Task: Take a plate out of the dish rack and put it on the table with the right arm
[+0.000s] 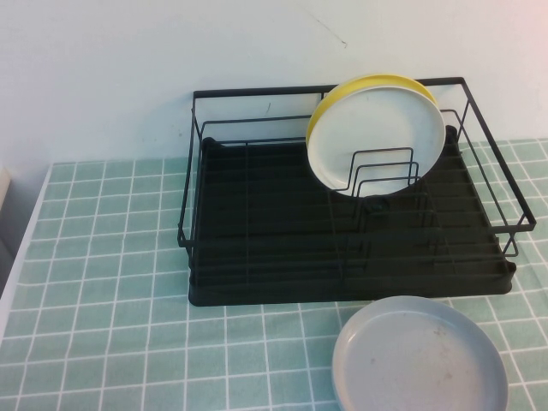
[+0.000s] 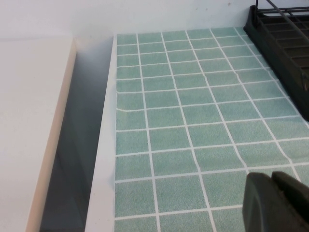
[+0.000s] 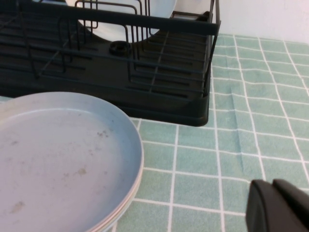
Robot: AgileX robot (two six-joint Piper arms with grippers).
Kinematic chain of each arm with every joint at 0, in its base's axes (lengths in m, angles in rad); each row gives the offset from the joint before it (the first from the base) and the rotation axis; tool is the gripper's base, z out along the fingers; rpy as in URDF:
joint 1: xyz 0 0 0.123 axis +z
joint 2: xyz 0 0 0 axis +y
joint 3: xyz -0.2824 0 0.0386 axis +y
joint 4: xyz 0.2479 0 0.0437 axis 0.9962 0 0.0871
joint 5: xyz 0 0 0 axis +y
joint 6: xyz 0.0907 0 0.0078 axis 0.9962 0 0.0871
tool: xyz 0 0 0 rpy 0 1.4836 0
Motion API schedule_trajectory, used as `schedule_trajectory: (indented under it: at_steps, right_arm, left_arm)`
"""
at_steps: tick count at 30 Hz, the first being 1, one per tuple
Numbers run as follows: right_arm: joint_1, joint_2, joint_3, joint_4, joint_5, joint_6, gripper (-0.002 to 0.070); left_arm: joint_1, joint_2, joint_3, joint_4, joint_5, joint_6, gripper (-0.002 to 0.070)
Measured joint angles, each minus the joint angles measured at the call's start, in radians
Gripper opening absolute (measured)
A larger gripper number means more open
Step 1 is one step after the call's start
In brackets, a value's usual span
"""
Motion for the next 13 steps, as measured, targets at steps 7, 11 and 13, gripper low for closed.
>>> schedule_trajectory:
  at_steps: [7,11,13]
  right_arm:
    - [0.0,0.0,0.0,0.0,0.0,0.001,-0.0001]
    - [0.0,0.0,0.0,-0.002,0.0,0.001,-0.0001]
    - [0.0,0.0,0.0,-0.008,0.0,0.001,-0.0001]
  left_arm:
    - [0.0,0.0,0.0,0.0,0.0,0.0,-0.0003]
    - [0.0,0.0,0.0,0.0,0.0,0.0,-0.0003]
    - [0.0,0.0,0.0,0.0,0.0,0.0,-0.0003]
